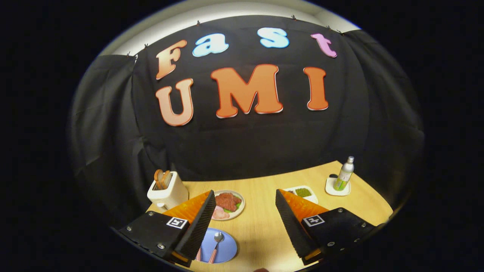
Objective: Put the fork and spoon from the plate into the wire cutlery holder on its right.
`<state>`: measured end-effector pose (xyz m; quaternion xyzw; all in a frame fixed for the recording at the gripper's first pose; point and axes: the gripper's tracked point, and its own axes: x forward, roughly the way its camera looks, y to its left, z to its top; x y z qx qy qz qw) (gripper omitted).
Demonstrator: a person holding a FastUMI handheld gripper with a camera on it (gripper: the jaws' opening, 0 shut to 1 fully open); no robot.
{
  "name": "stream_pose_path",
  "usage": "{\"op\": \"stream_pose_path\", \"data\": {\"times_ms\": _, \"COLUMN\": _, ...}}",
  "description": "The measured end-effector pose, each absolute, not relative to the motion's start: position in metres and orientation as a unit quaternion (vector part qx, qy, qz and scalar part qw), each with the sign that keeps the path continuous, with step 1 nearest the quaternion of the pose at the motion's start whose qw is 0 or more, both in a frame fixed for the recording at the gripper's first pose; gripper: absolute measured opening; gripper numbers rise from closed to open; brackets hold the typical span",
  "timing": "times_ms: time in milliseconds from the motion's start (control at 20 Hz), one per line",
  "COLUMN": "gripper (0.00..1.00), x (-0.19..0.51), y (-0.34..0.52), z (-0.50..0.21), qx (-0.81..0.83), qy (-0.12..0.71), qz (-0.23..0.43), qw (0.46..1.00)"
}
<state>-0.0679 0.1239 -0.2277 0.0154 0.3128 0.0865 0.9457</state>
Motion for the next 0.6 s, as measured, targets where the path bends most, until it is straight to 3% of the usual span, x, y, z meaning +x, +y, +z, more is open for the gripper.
{"op": "stream_pose_path", "data": {"times_ms": 600, "gripper": 0.83, "x": -0.181, "y": 0.19, "z": -0.396, "qx": -0.027, "qy": 0.496, "qz": 0.126, "qw": 0.859}}
